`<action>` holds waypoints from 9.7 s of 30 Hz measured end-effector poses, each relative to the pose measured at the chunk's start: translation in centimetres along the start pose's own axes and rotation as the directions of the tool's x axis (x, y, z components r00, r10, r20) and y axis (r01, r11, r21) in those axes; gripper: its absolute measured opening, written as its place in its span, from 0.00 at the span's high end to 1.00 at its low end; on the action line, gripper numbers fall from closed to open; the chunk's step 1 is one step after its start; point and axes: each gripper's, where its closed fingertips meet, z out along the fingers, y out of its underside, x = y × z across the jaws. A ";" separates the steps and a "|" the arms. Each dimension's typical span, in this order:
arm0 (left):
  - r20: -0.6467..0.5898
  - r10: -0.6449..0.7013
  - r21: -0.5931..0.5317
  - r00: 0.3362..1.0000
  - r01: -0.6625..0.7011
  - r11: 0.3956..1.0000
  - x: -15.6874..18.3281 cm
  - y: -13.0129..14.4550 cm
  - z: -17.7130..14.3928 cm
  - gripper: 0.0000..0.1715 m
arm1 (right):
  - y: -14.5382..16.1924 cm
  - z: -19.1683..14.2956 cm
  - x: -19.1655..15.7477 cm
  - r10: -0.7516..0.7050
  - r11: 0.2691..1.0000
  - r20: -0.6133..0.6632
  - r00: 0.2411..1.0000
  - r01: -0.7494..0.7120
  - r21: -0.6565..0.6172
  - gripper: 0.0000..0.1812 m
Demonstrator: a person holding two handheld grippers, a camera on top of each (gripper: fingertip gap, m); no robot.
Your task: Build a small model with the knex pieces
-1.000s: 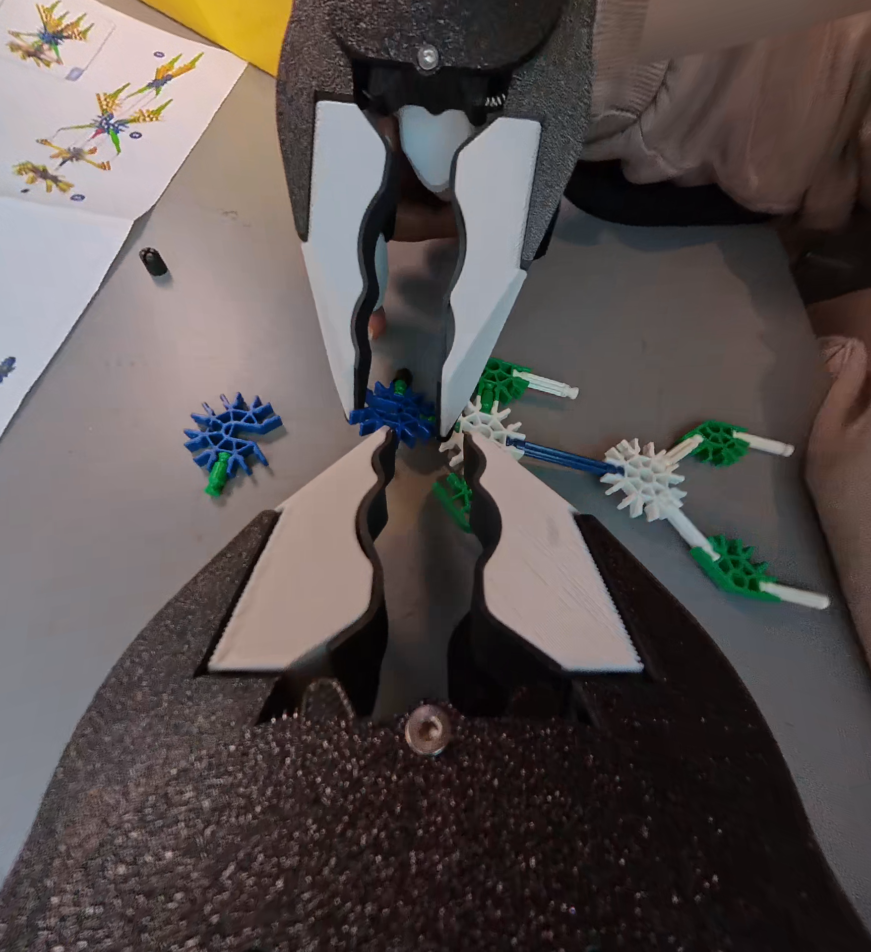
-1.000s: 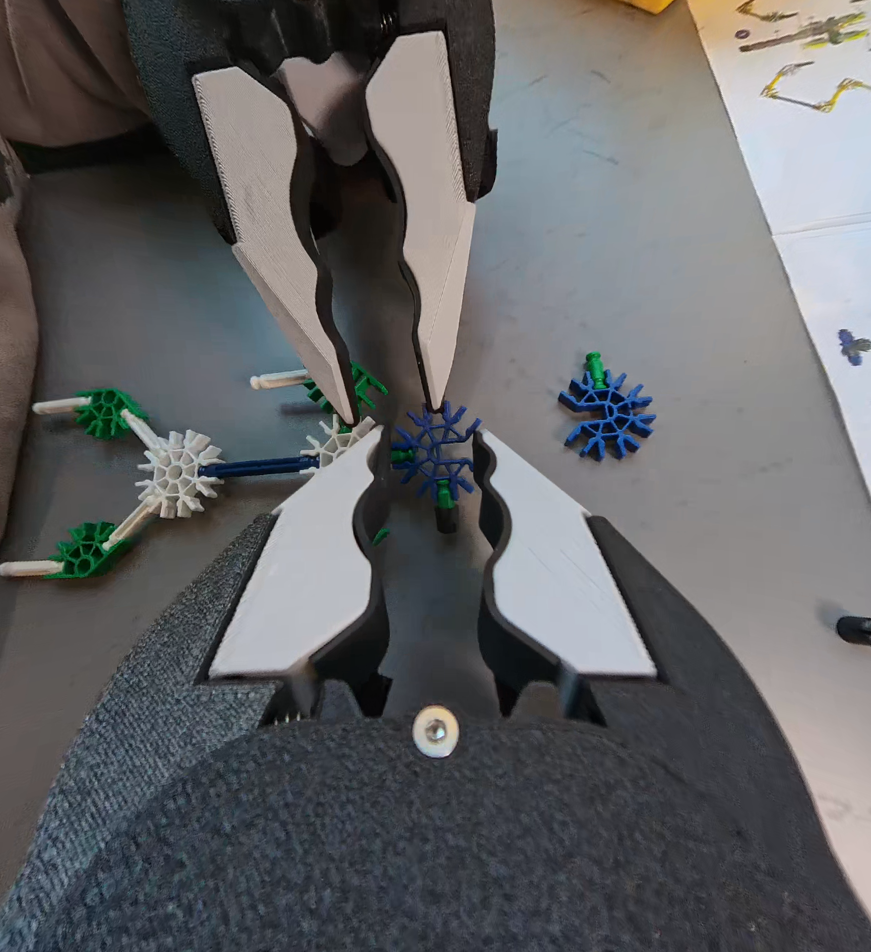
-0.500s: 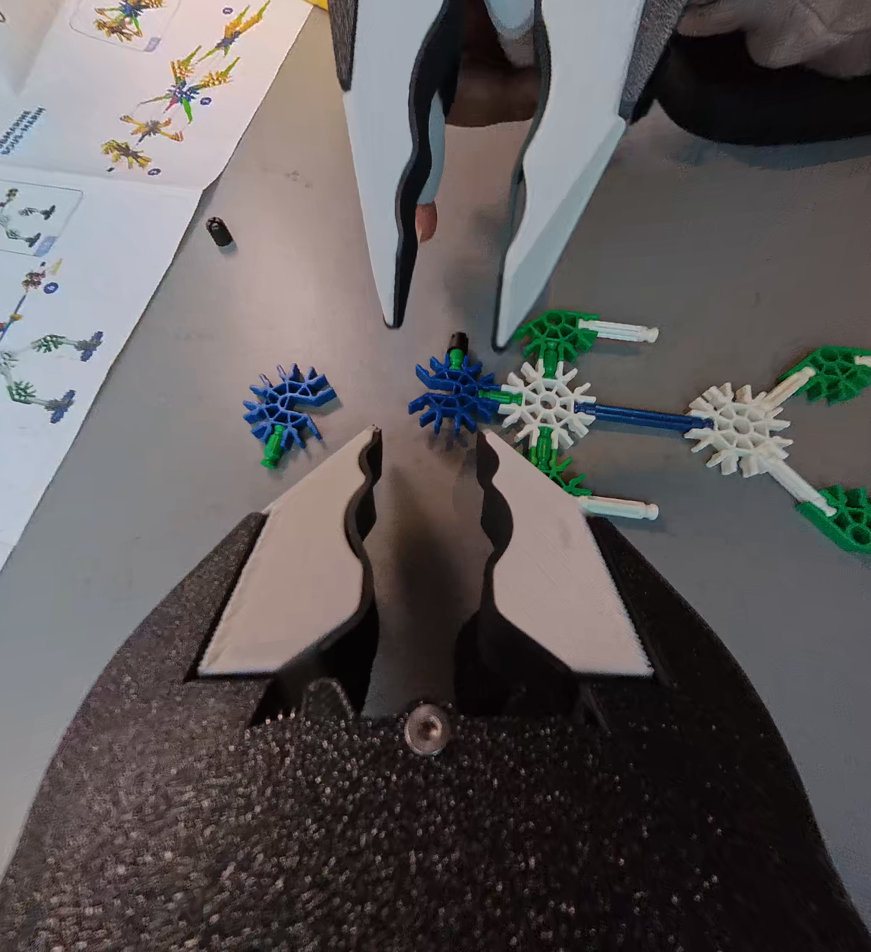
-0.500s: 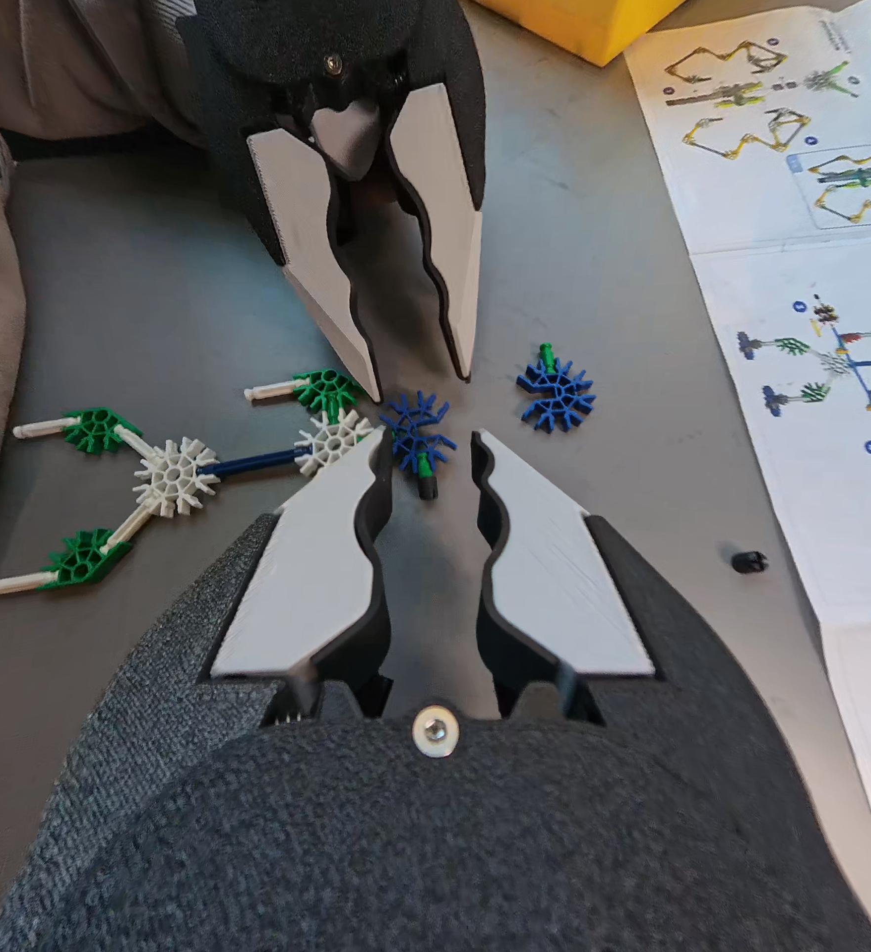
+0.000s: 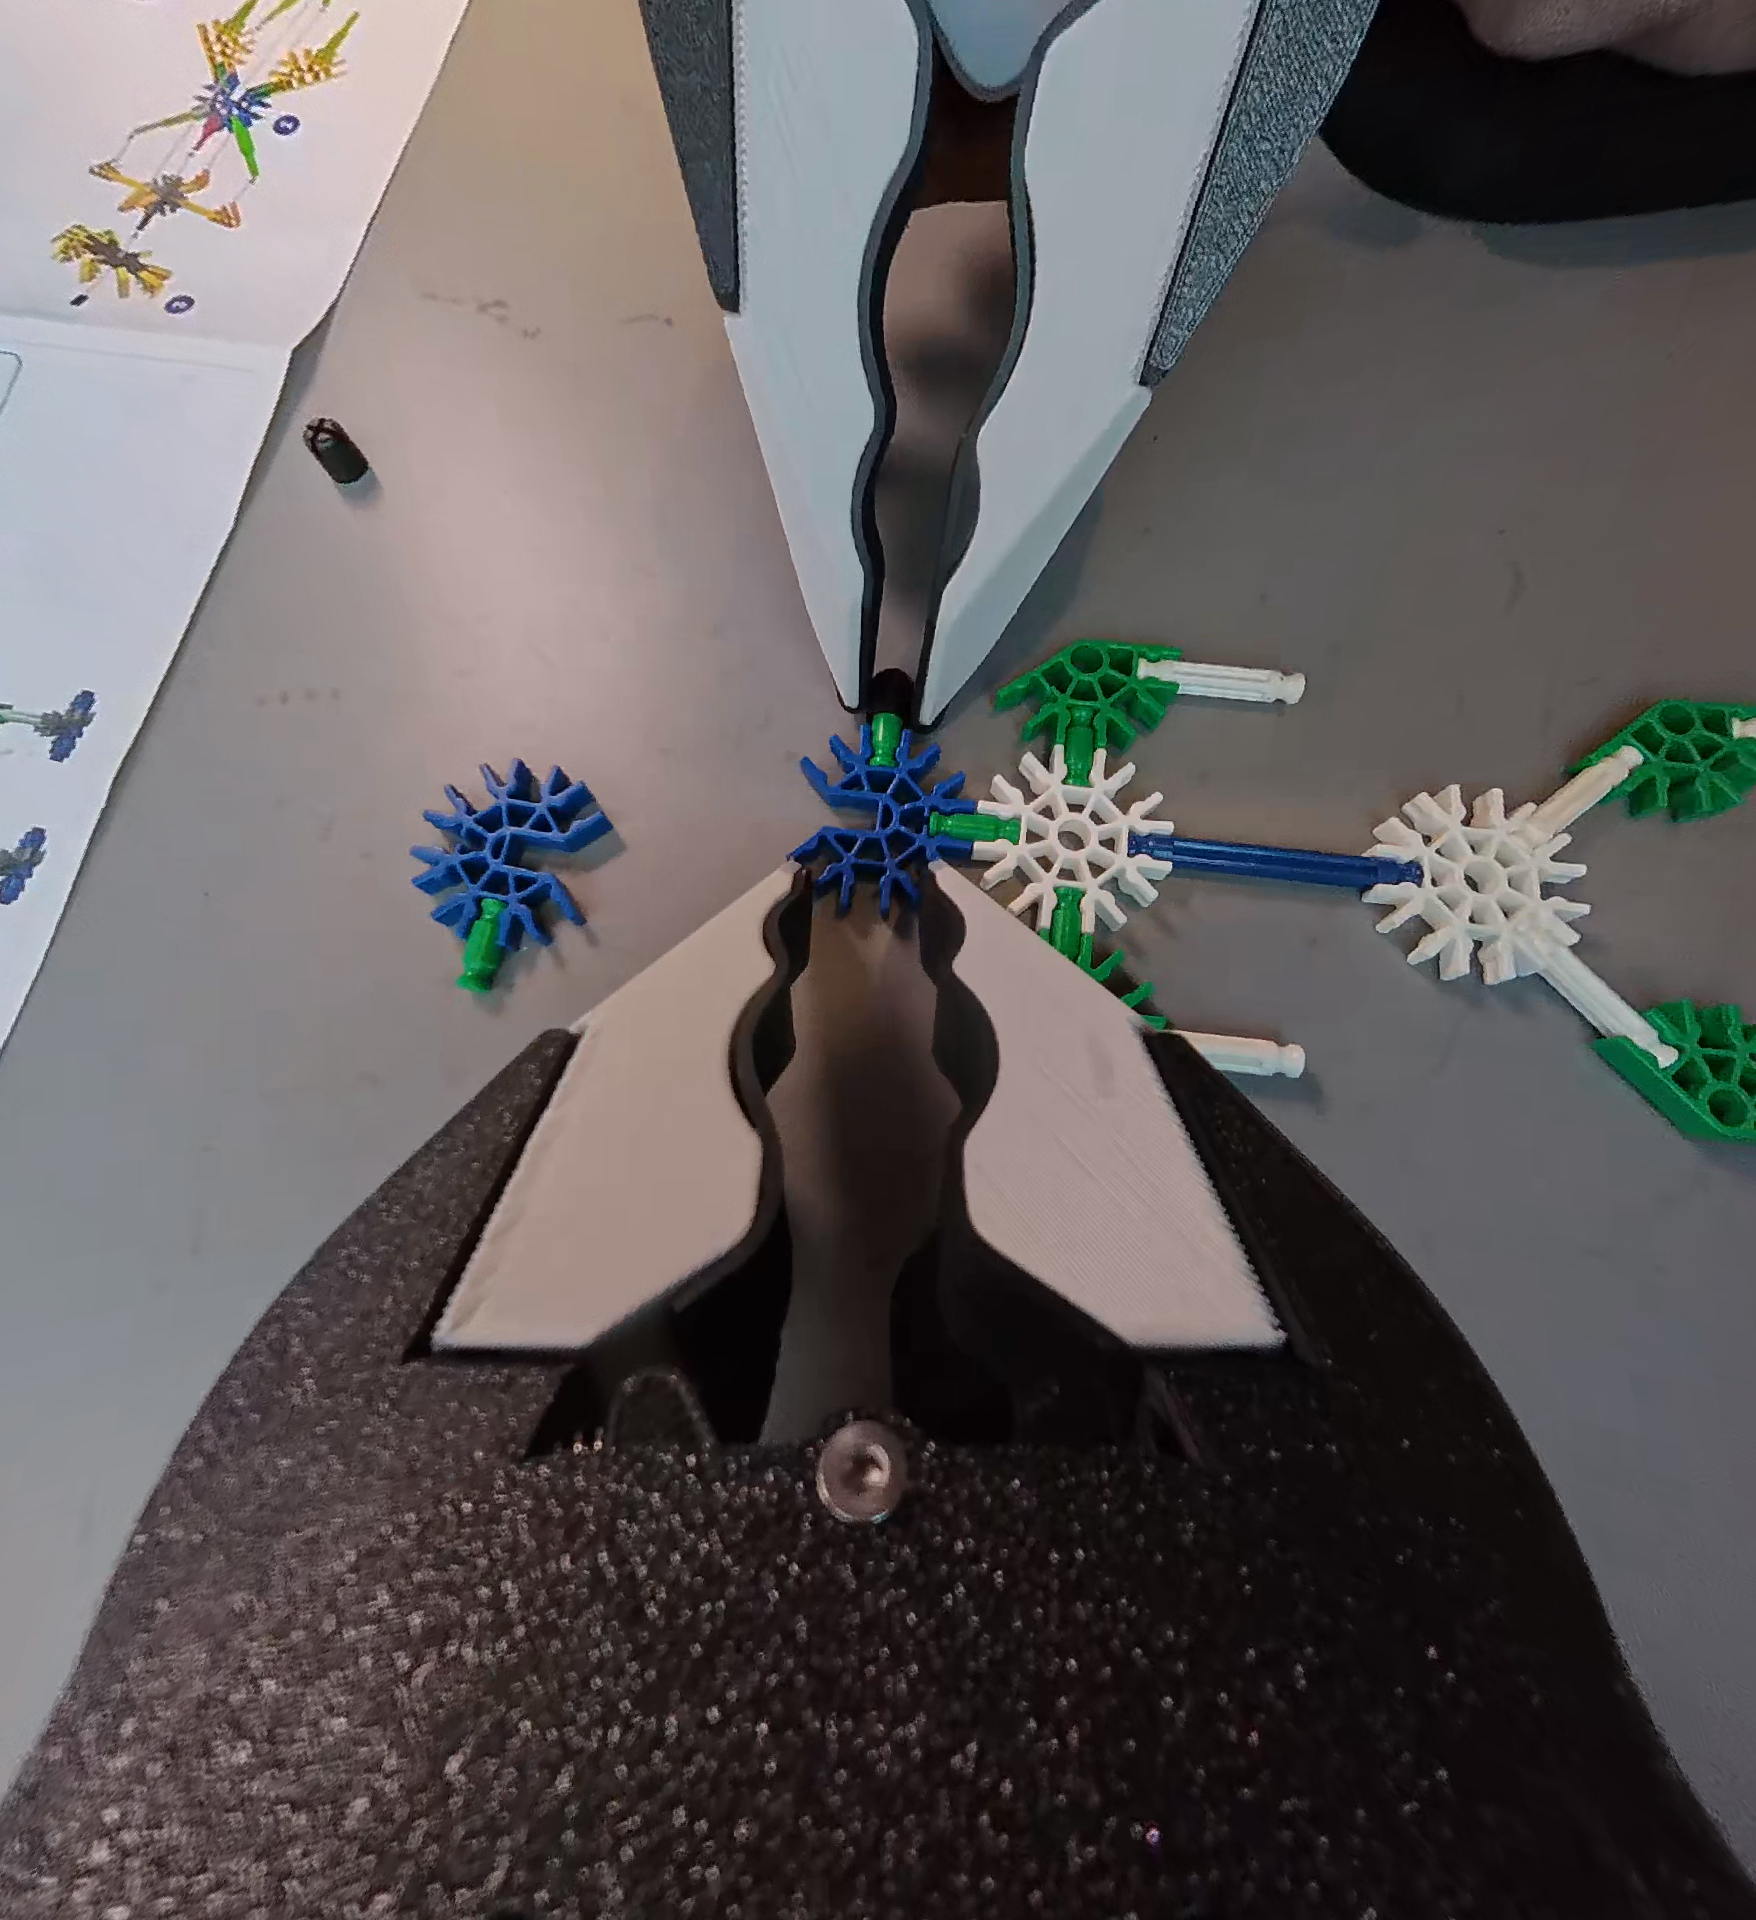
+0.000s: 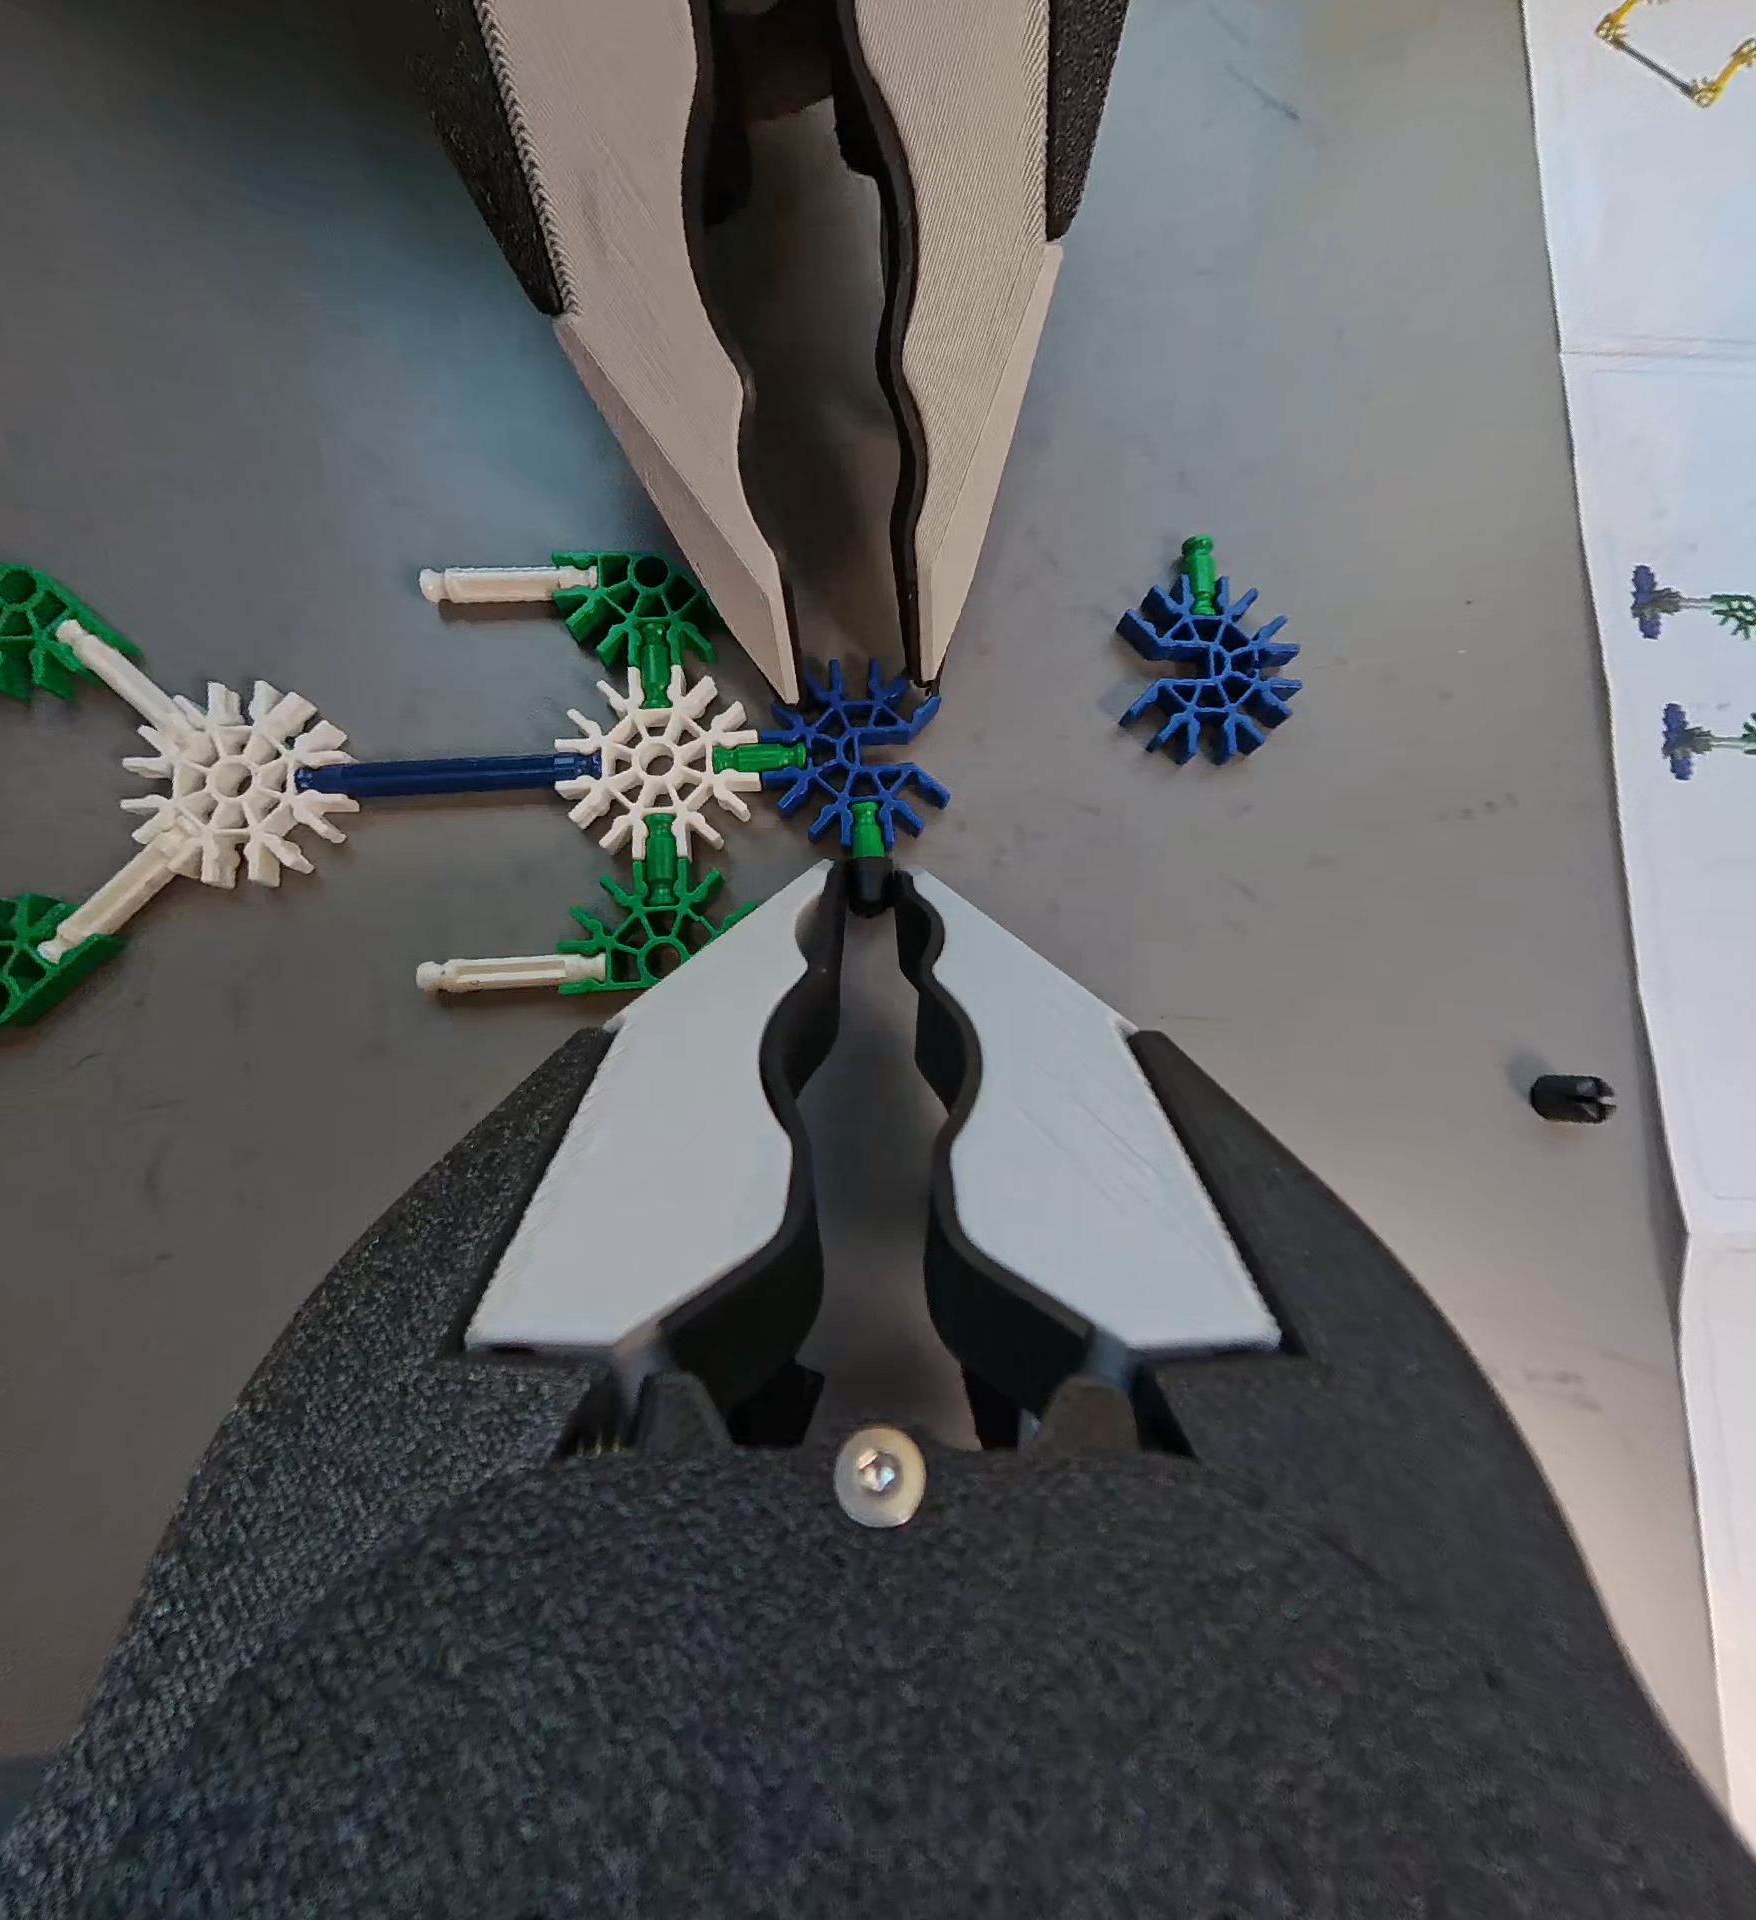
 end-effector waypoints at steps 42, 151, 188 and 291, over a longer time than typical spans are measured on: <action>-0.081 -0.037 -0.015 0.996 0.036 0.999 0.2 0.2 0.1 0.89 | -0.4 0.3 -0.2 -0.061 0.998 0.050 0.997 0.060 0.020 0.97; 0.014 -0.023 0.043 1.000 0.023 0.999 -2.8 1.3 -1.1 0.89 | -2.7 -0.5 8.1 0.203 0.970 -0.344 0.917 -0.141 0.197 0.87; -0.086 -0.107 0.054 0.991 0.112 0.992 0.4 1.0 -1.4 0.89 | -1.1 0.7 6.9 0.139 0.990 -0.068 0.988 -0.137 0.038 0.84; -0.587 -0.517 0.205 0.624 0.731 0.651 -0.7 -3.8 -5.5 0.95 | -0.5 1.0 7.1 0.206 0.978 -0.136 0.969 -0.210 -0.014 0.83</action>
